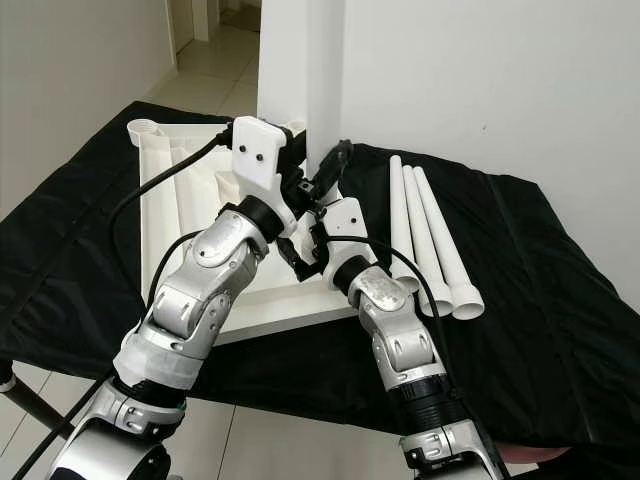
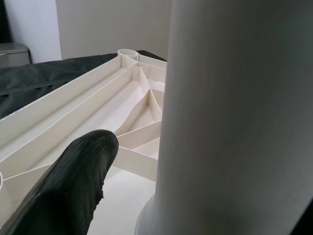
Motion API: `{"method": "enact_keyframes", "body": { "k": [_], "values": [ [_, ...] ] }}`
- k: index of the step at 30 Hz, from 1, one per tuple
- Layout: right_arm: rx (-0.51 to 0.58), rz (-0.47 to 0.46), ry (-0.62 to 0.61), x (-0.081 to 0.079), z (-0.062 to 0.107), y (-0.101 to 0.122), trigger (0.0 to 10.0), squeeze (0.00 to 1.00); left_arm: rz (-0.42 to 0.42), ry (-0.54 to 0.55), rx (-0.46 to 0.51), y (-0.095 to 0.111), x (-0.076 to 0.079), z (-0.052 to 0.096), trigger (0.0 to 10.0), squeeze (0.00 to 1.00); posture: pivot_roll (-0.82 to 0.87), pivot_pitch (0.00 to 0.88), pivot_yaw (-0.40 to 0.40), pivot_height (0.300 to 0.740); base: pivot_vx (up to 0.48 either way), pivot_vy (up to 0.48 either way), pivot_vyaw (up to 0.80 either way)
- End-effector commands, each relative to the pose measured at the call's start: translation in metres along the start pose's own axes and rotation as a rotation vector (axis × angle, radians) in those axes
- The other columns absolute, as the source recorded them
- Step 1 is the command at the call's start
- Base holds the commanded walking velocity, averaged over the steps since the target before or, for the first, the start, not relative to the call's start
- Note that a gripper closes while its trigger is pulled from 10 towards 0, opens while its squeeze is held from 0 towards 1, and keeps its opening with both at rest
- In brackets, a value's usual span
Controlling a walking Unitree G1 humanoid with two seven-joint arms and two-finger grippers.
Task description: Building children table
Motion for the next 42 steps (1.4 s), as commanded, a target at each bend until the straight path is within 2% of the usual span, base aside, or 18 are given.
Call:
{"method": "enact_keyframes", "body": {
  "k": [1, 5, 6, 8, 9, 17, 18, 19, 20, 25, 26, 30, 31, 32, 33, 39, 40, 42],
  "values": [
    [0.036, 0.001, -0.003, 0.003, -0.004, 0.010, 9.1, 0.00, 0.010, -0.088, 0.008, 0.001, 0.021, -0.002, 10.0, 0.00, 0.04, 0.000, -0.109, 0.740, 0.000, 0.000, 0.00],
    [0.041, -0.001, -0.002, 0.003, -0.004, 0.011, 9.7, 0.00, 0.010, -0.088, 0.007, 0.000, 0.021, -0.002, 10.0, 0.00, 0.04, 0.000, -0.109, 0.740, 0.000, 0.000, 0.00],
    [0.044, -0.001, 0.001, 0.002, -0.004, 0.012, 6.7, 0.00, 0.008, -0.088, 0.006, 0.000, 0.021, -0.001, 10.0, 0.00, 0.04, 0.000, -0.110, 0.740, 0.000, 0.000, 0.00],
    [0.047, -0.002, 0.003, 0.002, -0.004, 0.012, 6.7, 0.00, 0.006, -0.088, 0.006, 0.000, 0.022, -0.001, 10.0, 0.00, 0.04, 0.000, -0.110, 0.740, 0.000, 0.000, 0.00],
    [0.054, -0.006, 0.002, 0.002, -0.004, 0.014, 4.8, 0.00, 0.005, -0.089, 0.004, -0.001, 0.022, -0.001, 10.0, 0.00, 0.04, 0.000, -0.111, 0.740, 0.000, 0.000, 0.00],
    [0.059, 0.005, -0.004, 0.004, -0.003, 0.016, 2.9, 0.00, 0.005, -0.094, -0.001, -0.003, 0.026, 0.000, 10.0, 0.00, 0.04, 0.000, -0.109, 0.740, 0.000, 0.000, 0.00],
    [0.059, 0.010, -0.007, 0.005, -0.003, 0.016, 6.7, 0.00, 0.003, -0.093, -0.002, -0.003, 0.026, 0.000, 10.0, 0.00, 0.04, 0.000, -0.109, 0.740, 0.000, 0.000, 0.00],
    [0.059, 0.010, -0.007, 0.005, -0.003, 0.016, 6.7, 0.00, 0.003, -0.093, -0.002, -0.003, 0.026, 0.000, 10.0, 0.00, 0.04, 0.000, -0.109, 0.740, 0.000, 0.000, 0.00],
    [0.058, 0.012, -0.011, 0.005, -0.003, 0.017, 10.0, 0.00, 0.003, -0.092, -0.002, -0.003, 0.026, 0.000, 10.0, 0.00, 0.04, 0.000, -0.109, 0.740, 0.000, 0.000, 0.00],
    [0.058, 0.003, -0.016, 0.006, -0.004, 0.017, 10.0, 0.00, 0.002, -0.092, -0.003, -0.004, 0.026, 0.000, 10.0, 0.00, 0.04, 0.000, -0.109, 0.740, 0.000, 0.000, 0.00],
    [0.059, -0.006, -0.011, 0.005, -0.004, 0.017, 10.0, 1.00, 0.002, -0.092, -0.003, -0.004, 0.026, 0.000, 10.0, 0.00, 0.04, 0.000, -0.109, 0.740, 0.000, 0.000, 0.00],
    [0.062, -0.006, -0.012, 0.005, -0.004, 0.018, 10.0, 1.00, 0.003, -0.093, -0.002, -0.003, 0.026, 0.000, 10.0, 0.00, 0.04, 0.000, -0.108, 0.740, 0.000, 0.000, 0.00],
    [0.064, -0.006, -0.010, 0.005, -0.005, 0.018, 10.0, 0.17, 0.002, -0.093, -0.002, -0.003, 0.026, 0.000, 10.0, 0.00, 0.04, 0.000, -0.109, 0.740, 0.000, 0.000, 0.00],
    [0.064, -0.006, -0.010, 0.005, -0.005, 0.018, 10.0, 0.17, 0.002, -0.093, -0.002, -0.003, 0.026, 0.000, 10.0, 0.00, 0.04, 0.000, -0.109, 0.740, 0.000, 0.000, 0.00],
    [0.067, -0.004, -0.009, 0.005, -0.005, 0.019, 10.0, 0.00, 0.002, -0.094, -0.001, -0.003, 0.026, 0.000, 10.0, 0.00, 0.04, 0.000, -0.109, 0.740, 0.000, 0.000, 0.00],
    [0.071, 0.002, 0.000, 0.004, -0.005, 0.019, 9.2, 0.00, 0.001, -0.096, 0.001, -0.003, 0.027, 0.000, 10.0, 0.00, 0.04, 0.000, -0.110, 0.740, 0.000, 0.000, 0.00],
    [0.076, 0.004, 0.003, 0.004, -0.005, 0.020, 0.5, 0.00, 0.000, -0.097, 0.000, -0.003, 0.028, 0.000, 10.0, 0.00, 0.04, 0.000, -0.110, 0.740, 0.000, 0.000, 0.00],
    [0.084, 0.004, 0.006, 0.004, -0.005, 0.021, 0.0, 0.00, 0.001, -0.098, -0.001, -0.004, 0.028, 0.000, 10.0, 0.00, 0.04, 0.000, -0.110, 0.740, 0.000, 0.000, 0.00]
  ]
}}
Point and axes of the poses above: a point about 5 cm out from each wrist's last joint towards the gripper, its own z axis pointing back from the gripper into the wrist, its own y axis along the axis of the wrist's last joint, x = y × z, the point moved 5 cm from there along -z, pointing out of the wrist towards the gripper
